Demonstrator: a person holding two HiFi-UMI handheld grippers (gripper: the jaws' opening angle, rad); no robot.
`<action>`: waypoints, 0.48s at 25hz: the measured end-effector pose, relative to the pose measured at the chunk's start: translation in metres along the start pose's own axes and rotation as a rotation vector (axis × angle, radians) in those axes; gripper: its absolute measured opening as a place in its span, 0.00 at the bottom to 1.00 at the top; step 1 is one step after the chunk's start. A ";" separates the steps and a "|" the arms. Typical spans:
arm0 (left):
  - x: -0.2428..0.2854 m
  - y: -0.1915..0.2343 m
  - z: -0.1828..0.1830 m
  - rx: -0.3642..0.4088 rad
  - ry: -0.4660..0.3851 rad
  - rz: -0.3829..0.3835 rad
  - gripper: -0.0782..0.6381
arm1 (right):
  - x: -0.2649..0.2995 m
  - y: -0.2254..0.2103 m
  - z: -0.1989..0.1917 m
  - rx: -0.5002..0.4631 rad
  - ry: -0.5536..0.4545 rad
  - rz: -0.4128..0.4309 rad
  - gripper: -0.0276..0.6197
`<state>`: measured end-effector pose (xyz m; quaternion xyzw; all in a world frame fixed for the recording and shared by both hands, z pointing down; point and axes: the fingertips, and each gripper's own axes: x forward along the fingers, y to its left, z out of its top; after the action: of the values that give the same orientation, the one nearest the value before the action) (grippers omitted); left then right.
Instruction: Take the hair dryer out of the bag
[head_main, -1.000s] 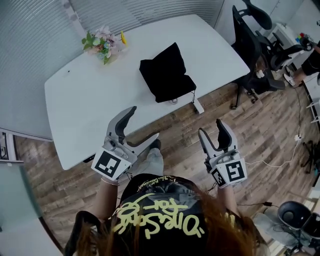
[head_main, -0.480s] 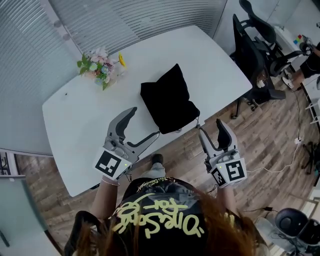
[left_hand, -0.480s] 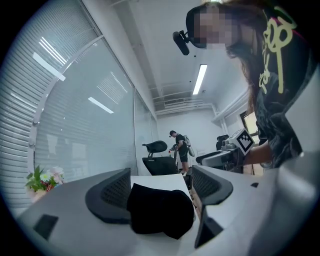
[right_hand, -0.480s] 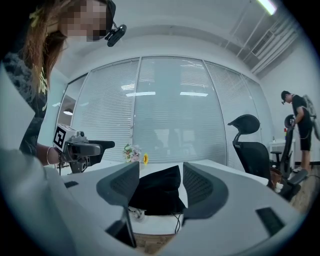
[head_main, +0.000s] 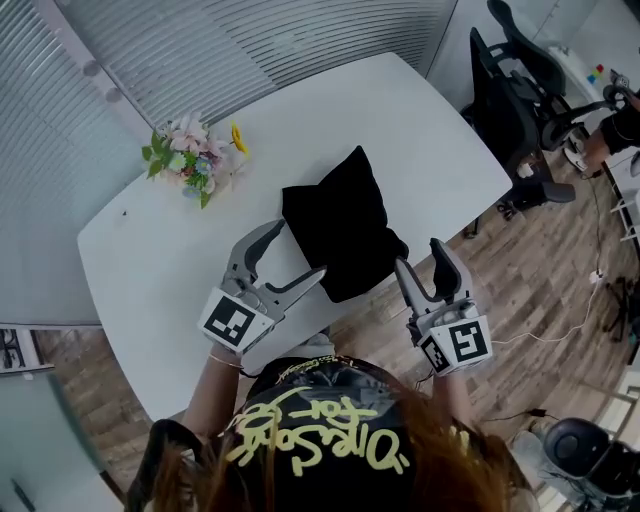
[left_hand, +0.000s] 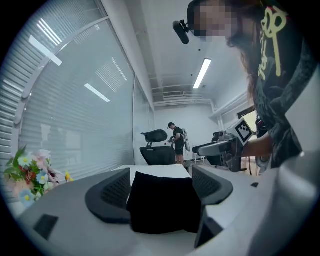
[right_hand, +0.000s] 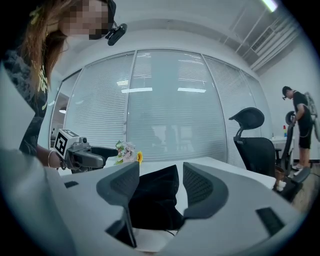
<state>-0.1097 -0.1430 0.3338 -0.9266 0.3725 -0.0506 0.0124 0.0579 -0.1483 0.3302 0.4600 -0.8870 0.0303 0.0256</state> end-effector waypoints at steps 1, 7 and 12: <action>0.004 0.002 -0.003 -0.007 0.002 -0.006 0.64 | 0.003 -0.002 -0.001 0.001 0.003 -0.003 0.44; 0.021 0.009 -0.019 -0.013 0.033 -0.032 0.64 | 0.015 -0.012 -0.002 -0.002 0.001 0.002 0.44; 0.032 0.006 -0.021 -0.002 0.070 0.011 0.64 | 0.018 -0.026 -0.009 0.006 0.019 0.059 0.44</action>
<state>-0.0928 -0.1687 0.3570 -0.9222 0.3779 -0.0825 -0.0010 0.0691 -0.1769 0.3408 0.4333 -0.8999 0.0381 0.0316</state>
